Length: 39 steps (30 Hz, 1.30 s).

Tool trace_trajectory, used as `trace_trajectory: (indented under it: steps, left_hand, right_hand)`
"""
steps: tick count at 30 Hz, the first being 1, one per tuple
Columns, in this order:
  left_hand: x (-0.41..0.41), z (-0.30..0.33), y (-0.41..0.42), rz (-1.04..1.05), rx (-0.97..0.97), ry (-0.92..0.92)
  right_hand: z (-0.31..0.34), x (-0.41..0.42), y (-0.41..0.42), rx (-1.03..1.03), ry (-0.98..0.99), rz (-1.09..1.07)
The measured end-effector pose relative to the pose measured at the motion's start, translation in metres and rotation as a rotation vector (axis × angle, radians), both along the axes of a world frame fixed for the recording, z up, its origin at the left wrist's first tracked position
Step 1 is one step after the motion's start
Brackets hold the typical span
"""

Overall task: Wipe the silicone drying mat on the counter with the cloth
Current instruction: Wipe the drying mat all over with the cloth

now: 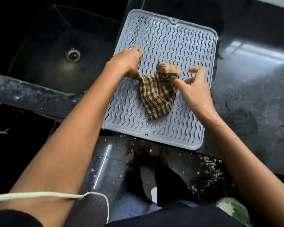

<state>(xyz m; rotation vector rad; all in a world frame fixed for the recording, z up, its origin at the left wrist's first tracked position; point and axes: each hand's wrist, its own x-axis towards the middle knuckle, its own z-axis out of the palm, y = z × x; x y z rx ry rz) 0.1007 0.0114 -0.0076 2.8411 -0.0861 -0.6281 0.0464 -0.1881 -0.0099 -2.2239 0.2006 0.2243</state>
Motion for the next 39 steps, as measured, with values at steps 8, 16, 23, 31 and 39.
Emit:
trace_trajectory:
  steps: [8,16,23,31,39]
  left_hand:
    - [-0.023,0.008,-0.001,0.262,-0.645,0.109]
    - [-0.042,0.022,0.001,0.271,-0.952,0.216]
    - [-0.033,0.049,-0.001,0.282,-0.975,-0.172]
    - [-0.068,0.027,-0.014,0.161,-0.592,-0.135]
    - [-0.067,0.0,-0.011,0.409,-0.469,-0.149]
  right_hand:
    - [0.003,0.003,-0.001,0.371,0.133,0.056]
    - [0.045,0.02,-0.004,0.733,0.217,0.127]
    - [0.087,0.032,-0.006,0.616,-0.091,0.399]
    - [0.062,0.016,-0.026,-0.042,-0.047,0.702]
    - [0.014,0.026,-0.027,0.103,-0.107,0.145]
